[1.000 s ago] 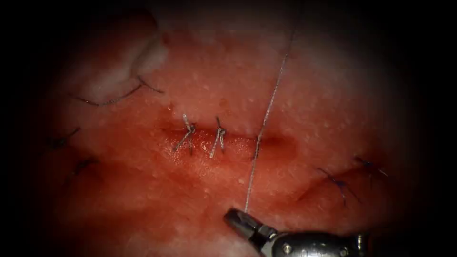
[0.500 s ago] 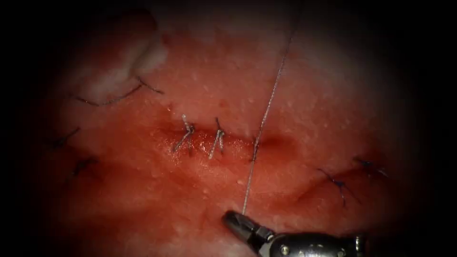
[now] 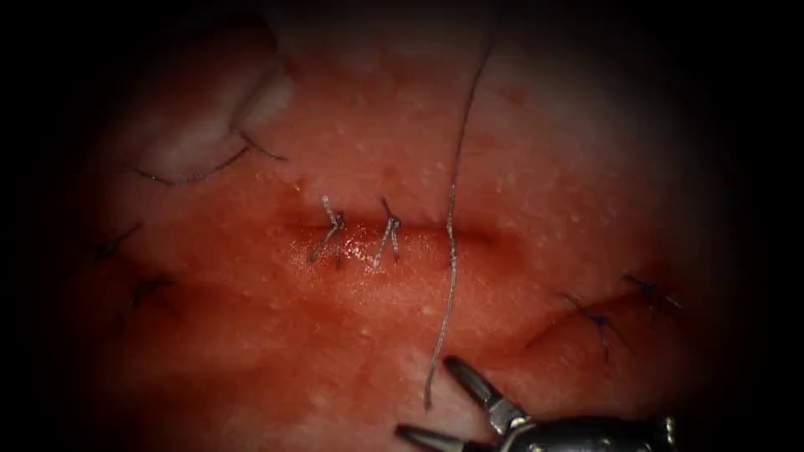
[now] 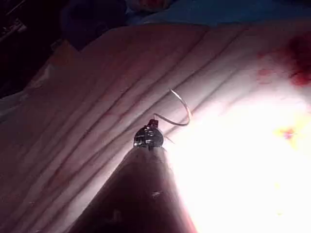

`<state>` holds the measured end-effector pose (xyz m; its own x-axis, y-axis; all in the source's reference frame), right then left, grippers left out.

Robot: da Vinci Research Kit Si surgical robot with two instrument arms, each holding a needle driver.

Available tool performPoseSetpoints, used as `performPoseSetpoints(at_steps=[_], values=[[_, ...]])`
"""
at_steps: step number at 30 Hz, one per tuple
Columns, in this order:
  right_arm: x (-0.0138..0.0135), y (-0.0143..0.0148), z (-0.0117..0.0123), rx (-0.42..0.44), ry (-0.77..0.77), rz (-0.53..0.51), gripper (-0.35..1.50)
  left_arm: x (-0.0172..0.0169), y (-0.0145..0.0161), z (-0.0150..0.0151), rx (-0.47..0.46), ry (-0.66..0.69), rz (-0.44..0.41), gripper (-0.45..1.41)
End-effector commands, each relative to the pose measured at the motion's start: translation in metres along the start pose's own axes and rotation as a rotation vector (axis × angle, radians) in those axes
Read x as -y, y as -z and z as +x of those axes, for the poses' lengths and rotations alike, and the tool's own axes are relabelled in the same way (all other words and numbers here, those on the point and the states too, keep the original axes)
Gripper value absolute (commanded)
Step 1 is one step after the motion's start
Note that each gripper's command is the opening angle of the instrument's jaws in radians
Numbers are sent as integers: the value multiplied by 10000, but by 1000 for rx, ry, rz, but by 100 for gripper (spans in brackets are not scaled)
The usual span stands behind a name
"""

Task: Wound Closure
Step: Wrap the suture clockwise around the gripper.

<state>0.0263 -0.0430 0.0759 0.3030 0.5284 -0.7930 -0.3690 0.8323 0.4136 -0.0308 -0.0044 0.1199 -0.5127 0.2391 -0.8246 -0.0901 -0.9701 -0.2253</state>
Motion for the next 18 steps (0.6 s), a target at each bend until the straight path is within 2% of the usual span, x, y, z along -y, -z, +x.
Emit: performPoseSetpoints(at_steps=[1,6,8,9,13,14,16,18], values=[[1,1,-1,3,-5,5,110,-7,1,7,-5,-5,-4,-45],[-23,1,19,5,-26,11,101,-61,27,30,-21,-9,-13,-45],[-48,-11,33,3,-43,8,91,-103,49,50,-27,-15,-25,-45],[-48,-11,33,3,-43,8,91,-103,49,50,-27,-15,-25,-45],[-74,-30,40,-4,-54,6,73,-142,68,63,-31,-10,-31,-45],[-82,-36,40,-5,-55,7,62,-151,71,64,-34,-10,-33,-45],[-100,-50,39,-7,-57,18,15,-176,80,65,-39,-15,-48,-45],[-111,-58,39,-17,-57,21,-13,-190,84,64,-38,-22,-52,-45]])
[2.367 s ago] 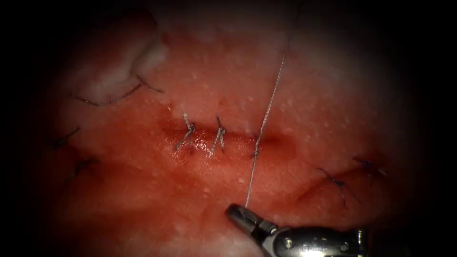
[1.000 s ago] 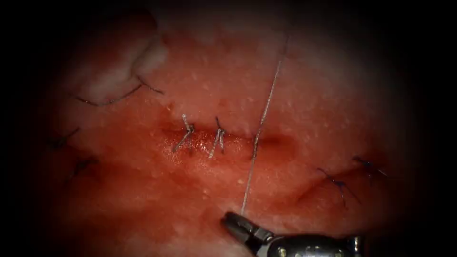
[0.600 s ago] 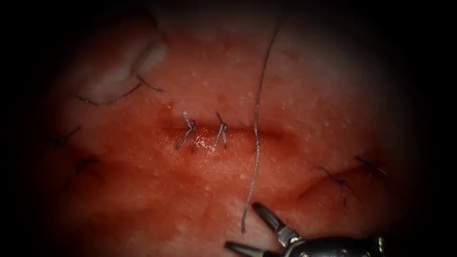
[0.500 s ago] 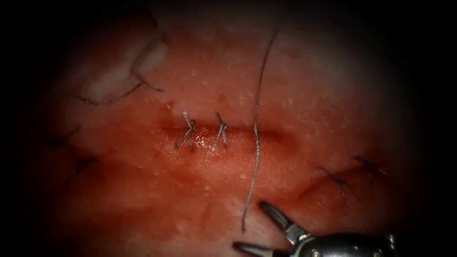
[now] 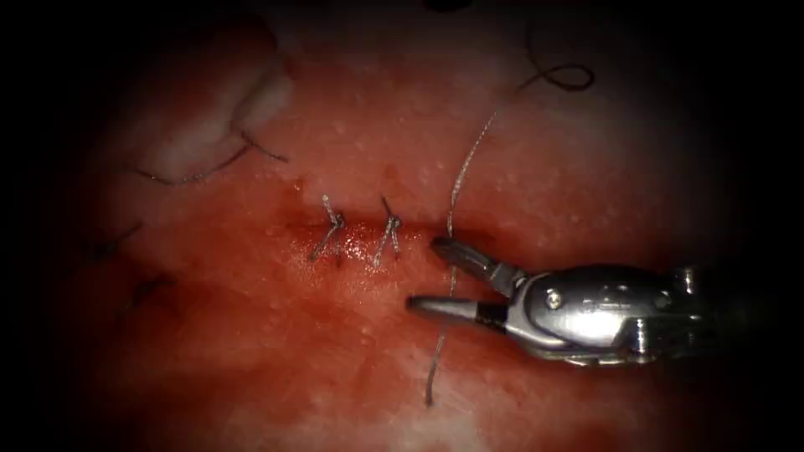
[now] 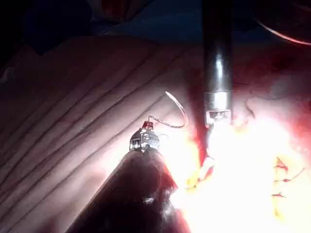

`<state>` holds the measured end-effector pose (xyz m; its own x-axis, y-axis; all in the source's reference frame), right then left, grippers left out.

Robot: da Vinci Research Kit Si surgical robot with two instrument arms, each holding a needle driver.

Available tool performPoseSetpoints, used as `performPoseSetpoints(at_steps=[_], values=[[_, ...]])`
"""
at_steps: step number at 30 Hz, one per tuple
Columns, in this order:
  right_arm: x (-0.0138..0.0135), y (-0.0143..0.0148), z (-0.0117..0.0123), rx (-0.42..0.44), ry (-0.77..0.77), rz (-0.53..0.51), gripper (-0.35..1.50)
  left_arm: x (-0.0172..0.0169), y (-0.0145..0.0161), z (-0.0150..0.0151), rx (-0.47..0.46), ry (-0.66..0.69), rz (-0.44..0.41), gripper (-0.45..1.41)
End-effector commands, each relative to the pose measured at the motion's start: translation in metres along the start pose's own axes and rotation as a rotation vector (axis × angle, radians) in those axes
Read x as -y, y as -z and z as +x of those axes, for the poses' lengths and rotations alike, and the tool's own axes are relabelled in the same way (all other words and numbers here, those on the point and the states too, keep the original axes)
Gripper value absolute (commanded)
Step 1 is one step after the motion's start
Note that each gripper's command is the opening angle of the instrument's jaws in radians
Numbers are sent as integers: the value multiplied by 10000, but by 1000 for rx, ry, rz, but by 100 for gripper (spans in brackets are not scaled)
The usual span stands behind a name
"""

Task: Wound Closure
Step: Wrap the suture clockwise around the gripper.

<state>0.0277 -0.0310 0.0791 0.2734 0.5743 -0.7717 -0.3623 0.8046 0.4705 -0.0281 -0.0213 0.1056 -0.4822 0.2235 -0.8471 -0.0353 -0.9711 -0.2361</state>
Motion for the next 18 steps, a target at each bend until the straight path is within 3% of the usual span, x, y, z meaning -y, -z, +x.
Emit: performPoseSetpoints(at_steps=[1,11,18], values=[[-12,-15,-2,-19,-6,-8,-18,-2,-5,-2,-1,-7,0,-45],[-59,-22,17,-138,-28,-70,-22,-61,-13,-48,-3,-28,-25,-45],[-77,-15,27,-190,-42,-103,-23,-90,-22,-78,-3,-10,-38,-45]])
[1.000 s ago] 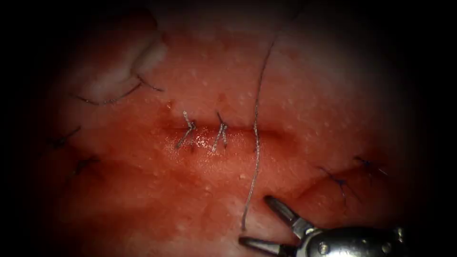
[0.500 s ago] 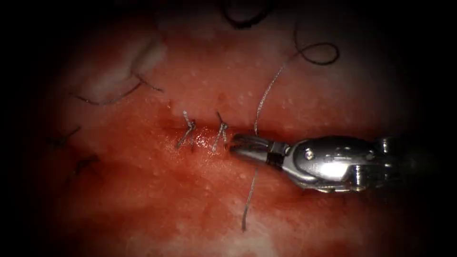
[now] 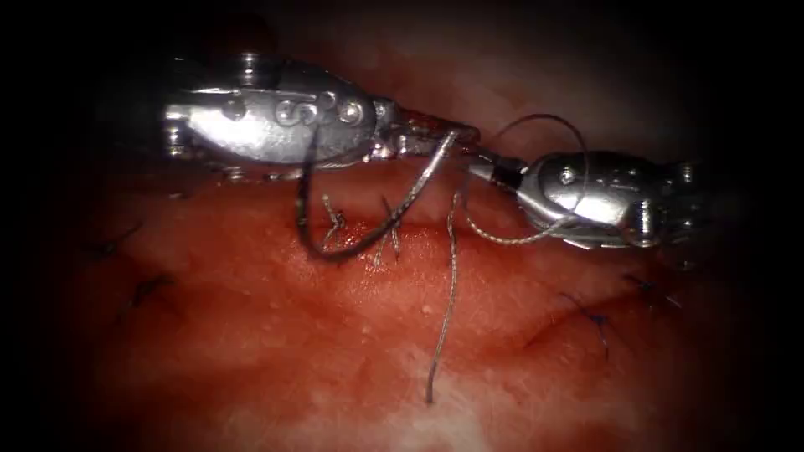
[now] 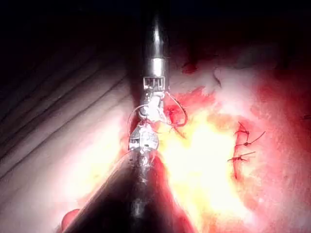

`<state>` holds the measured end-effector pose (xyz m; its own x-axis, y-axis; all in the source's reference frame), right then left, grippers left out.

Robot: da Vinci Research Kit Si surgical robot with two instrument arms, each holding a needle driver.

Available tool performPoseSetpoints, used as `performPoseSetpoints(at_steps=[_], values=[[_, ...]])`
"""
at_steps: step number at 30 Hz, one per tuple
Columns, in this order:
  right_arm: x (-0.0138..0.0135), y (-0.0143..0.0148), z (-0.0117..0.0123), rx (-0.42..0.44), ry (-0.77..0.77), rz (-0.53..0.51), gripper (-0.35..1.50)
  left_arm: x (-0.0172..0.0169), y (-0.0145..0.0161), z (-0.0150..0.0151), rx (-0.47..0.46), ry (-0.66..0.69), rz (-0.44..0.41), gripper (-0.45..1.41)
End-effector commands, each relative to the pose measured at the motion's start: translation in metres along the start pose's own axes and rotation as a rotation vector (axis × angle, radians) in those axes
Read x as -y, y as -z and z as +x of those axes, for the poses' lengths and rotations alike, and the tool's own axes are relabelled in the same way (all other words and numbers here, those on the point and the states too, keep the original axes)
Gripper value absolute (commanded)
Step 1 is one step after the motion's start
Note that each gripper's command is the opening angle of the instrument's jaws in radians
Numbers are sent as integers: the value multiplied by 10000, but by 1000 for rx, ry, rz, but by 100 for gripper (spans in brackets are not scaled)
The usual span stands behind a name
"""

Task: Wound Closure
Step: Wrap the suture clockwise around the gripper, then grab the suture end.

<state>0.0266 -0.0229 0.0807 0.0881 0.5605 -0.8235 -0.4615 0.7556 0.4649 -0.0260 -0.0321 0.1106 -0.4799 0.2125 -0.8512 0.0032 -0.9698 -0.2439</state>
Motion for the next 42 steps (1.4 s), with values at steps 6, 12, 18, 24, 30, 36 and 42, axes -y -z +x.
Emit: performPoseSetpoints(at_steps=[6,12,18,24,30,36,42], values=[[-5,0,-5,-47,-3,-2,-25,-18,-7,-23,-3,9,-3,-45],[-9,7,-4,-113,-43,64,-30,-23,-7,-43,-12,25,2,-45],[-4,7,-7,-143,-72,260,-35,-8,-13,-68,-17,34,8,-45],[-1,0,-8,-160,-68,437,-35,14,-23,-95,-14,34,16,-45],[1,-21,-14,-74,-32,644,-35,24,-36,-121,-12,51,27,-45],[12,-37,-26,52,38,850,-35,31,-41,-125,-30,60,39,-45],[24,-39,-30,162,112,985,-35,31,-40,-116,-48,70,46,-45]])
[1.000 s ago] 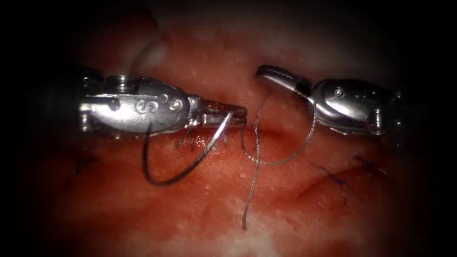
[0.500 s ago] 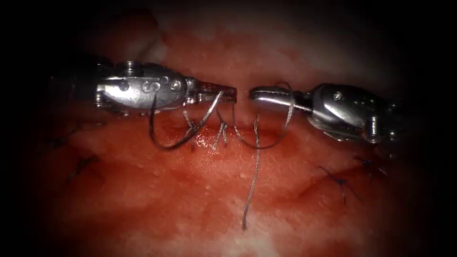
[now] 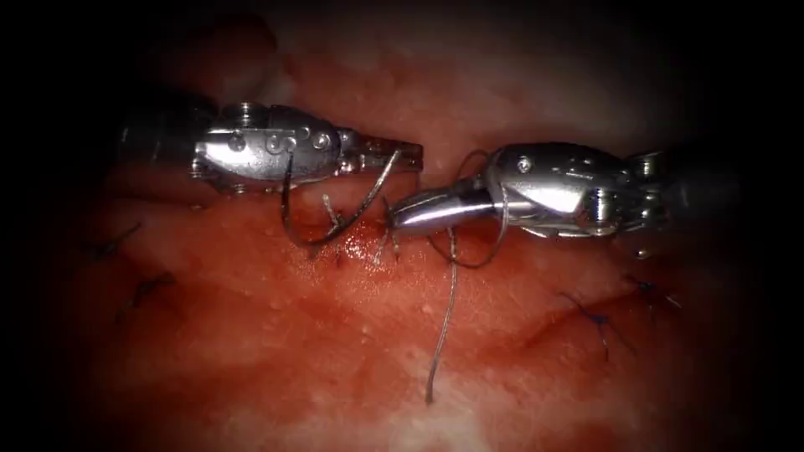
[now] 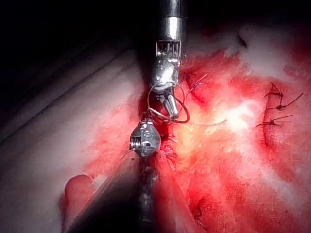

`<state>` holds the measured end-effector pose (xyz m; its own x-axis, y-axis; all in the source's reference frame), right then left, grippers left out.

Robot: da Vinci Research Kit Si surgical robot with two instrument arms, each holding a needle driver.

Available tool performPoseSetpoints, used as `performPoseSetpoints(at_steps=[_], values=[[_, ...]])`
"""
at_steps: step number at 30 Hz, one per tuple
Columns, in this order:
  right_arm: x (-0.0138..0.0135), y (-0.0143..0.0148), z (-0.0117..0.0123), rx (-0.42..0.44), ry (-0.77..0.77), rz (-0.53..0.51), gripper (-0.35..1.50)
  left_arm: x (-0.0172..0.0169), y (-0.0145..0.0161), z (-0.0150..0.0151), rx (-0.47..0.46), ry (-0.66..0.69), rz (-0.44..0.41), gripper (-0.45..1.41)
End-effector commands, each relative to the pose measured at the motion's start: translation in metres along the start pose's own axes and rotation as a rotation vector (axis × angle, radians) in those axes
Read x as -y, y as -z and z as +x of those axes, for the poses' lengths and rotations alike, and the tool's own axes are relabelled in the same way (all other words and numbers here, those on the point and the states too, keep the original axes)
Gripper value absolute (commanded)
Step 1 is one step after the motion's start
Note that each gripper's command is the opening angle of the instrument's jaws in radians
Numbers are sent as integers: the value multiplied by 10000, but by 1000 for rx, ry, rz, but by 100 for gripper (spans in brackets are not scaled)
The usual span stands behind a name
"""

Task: Wound Closure
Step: Grab the suture end.

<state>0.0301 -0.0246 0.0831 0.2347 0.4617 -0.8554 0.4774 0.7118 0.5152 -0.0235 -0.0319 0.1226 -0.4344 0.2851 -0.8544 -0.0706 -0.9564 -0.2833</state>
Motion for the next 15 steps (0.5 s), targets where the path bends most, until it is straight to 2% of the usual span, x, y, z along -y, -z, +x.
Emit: performPoseSetpoints(at_steps=[1,2,4,7,12,13,15], values=[[0,-10,-3,33,12,28,-35,0,-6,-1,-2,0,0,-45],[1,-10,-3,48,16,44,-35,-1,-6,0,-1,1,3,-45],[6,-10,-5,88,27,83,-15,-4,-6,2,-2,3,0,-45],[12,-9,-6,142,44,136,-3,-7,-6,4,-5,4,-5,-45],[23,-16,-10,194,74,204,37,-12,-6,6,-9,5,-15,-45],[32,-22,-14,242,89,229,61,-17,-6,7,-12,5,-21,-45],[38,-25,-17,274,101,251,71,-21,-5,8,-13,5,-26,-45]])
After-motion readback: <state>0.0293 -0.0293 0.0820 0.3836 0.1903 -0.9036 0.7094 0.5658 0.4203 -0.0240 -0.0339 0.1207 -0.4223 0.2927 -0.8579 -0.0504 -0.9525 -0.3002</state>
